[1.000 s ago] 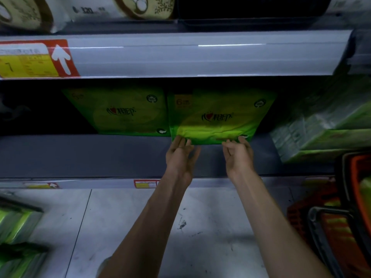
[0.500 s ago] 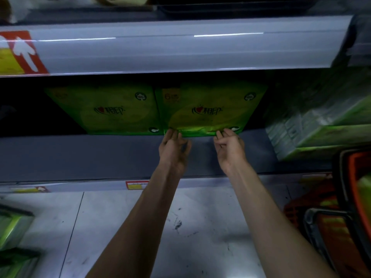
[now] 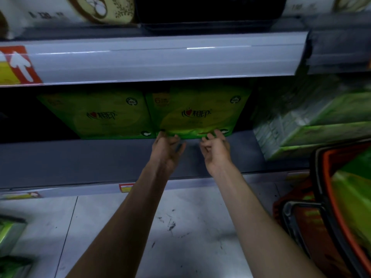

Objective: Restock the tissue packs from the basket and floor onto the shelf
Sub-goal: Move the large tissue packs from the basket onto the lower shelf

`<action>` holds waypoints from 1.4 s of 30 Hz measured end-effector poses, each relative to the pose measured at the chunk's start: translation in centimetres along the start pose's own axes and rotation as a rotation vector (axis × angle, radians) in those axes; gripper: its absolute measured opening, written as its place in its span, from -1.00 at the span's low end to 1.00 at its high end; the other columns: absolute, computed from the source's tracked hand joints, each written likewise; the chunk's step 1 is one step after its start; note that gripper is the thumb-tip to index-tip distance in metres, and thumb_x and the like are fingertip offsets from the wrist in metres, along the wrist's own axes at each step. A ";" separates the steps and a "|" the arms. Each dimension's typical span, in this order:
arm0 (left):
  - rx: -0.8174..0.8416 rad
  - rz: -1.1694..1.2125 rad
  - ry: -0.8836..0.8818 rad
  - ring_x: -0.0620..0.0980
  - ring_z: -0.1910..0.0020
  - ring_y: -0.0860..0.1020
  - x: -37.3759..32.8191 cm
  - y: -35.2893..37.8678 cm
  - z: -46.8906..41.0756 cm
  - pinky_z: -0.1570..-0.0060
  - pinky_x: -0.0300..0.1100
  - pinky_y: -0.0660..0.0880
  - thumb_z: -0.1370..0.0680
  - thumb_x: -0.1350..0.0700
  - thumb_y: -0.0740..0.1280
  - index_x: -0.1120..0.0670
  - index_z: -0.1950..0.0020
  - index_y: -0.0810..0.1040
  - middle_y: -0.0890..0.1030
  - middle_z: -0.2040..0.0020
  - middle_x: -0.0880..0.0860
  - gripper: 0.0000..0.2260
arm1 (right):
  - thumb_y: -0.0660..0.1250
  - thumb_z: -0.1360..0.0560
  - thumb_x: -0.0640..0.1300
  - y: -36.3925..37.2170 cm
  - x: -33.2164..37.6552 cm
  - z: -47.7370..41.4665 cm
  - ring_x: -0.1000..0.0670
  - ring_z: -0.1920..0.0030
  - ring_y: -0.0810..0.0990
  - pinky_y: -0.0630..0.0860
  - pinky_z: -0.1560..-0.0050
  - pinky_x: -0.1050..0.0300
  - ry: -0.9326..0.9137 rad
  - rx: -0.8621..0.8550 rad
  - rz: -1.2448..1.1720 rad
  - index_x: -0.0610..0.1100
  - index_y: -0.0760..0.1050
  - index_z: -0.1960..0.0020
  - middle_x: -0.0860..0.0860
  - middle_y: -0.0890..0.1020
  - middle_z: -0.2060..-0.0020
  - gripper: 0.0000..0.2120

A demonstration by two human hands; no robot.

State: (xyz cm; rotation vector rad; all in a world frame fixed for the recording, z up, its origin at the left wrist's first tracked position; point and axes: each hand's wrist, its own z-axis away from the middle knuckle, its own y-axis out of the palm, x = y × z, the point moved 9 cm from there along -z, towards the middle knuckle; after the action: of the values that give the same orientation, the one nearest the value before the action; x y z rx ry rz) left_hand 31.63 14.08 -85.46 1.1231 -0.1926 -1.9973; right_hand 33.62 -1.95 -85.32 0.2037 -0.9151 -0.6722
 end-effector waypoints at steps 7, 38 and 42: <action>-0.001 -0.163 -0.029 0.15 -0.34 0.52 -1.7 0.1 4.4 -0.36 0.15 0.47 -0.71 0.31 0.18 -0.03 -0.68 0.16 0.45 -0.35 0.13 -0.44 | 0.22 -0.49 -0.51 -0.2 0.9 3.1 0.00 0.13 0.56 0.54 0.00 0.10 -0.033 0.003 0.233 -0.10 0.42 -0.47 -0.10 0.59 0.03 -0.39; 0.505 -1.043 0.342 -0.13 -0.26 0.61 -4.0 13.1 32.7 -0.24 -0.11 0.58 -0.63 0.19 0.41 -0.12 -0.45 0.52 0.67 -0.24 -0.08 -0.59 | 0.47 -0.48 -0.40 -4.5 23.4 30.6 -0.10 -0.22 0.60 0.51 -0.15 0.18 -0.516 0.390 0.996 -0.09 0.49 -0.40 -0.16 0.60 -0.24 -0.46; 0.591 -1.088 0.355 -0.16 -0.24 0.61 -0.7 16.6 34.3 -0.25 -0.14 0.57 -0.64 0.20 0.40 -0.13 -0.42 0.54 0.67 -0.25 -0.06 -0.61 | 0.44 -0.48 -0.45 -9.0 29.2 31.9 -0.07 -0.06 0.63 0.56 0.08 0.35 -0.572 0.310 0.977 -0.13 0.56 -0.30 -0.22 0.64 -0.18 -0.55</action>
State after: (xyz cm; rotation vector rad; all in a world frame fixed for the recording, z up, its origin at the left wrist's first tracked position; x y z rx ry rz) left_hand 15.05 -4.61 -56.67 2.2851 0.0509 -2.6702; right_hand 16.88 -23.32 -50.44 -0.1827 -1.5005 0.3520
